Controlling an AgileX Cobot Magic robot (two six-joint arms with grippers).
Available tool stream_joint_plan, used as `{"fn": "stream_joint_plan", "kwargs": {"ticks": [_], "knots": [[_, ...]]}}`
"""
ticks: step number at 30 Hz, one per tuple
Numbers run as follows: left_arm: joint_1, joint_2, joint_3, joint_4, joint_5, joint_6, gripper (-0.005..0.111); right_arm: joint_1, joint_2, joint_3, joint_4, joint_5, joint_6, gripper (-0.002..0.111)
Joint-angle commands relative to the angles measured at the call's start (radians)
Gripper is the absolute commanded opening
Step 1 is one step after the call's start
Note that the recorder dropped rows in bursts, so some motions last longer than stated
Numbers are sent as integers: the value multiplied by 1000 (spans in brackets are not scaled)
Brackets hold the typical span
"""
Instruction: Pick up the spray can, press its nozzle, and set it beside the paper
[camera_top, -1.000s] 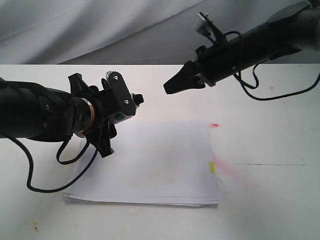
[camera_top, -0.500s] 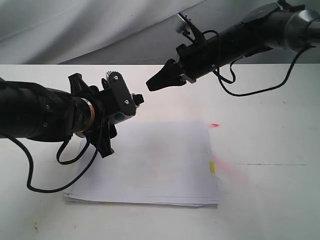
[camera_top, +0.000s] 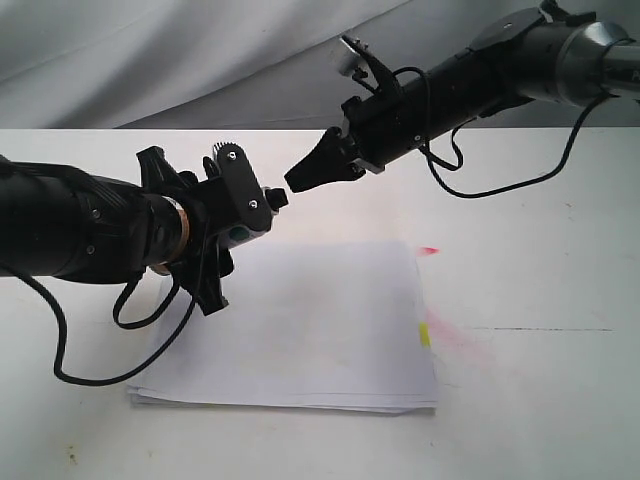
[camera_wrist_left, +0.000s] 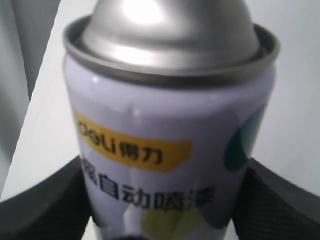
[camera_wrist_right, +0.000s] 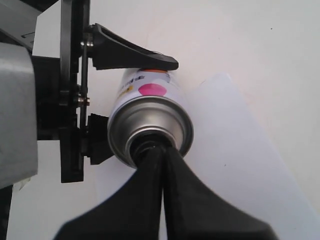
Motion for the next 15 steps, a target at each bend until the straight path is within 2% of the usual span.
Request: {"fn": "stream_joint_plan", "kwargs": {"ticks": [1,5,15], "knots": [[-3,-10,-7,11,11,-10,0,58,23,-7,-3,-29,-3,0],[-3,-10,-7,11,35,-12,0,107,57,-7,1,-57,3,0],[-3,-10,-7,11,56,-7,0,106,57,-7,23,-66,-3,0]]}}
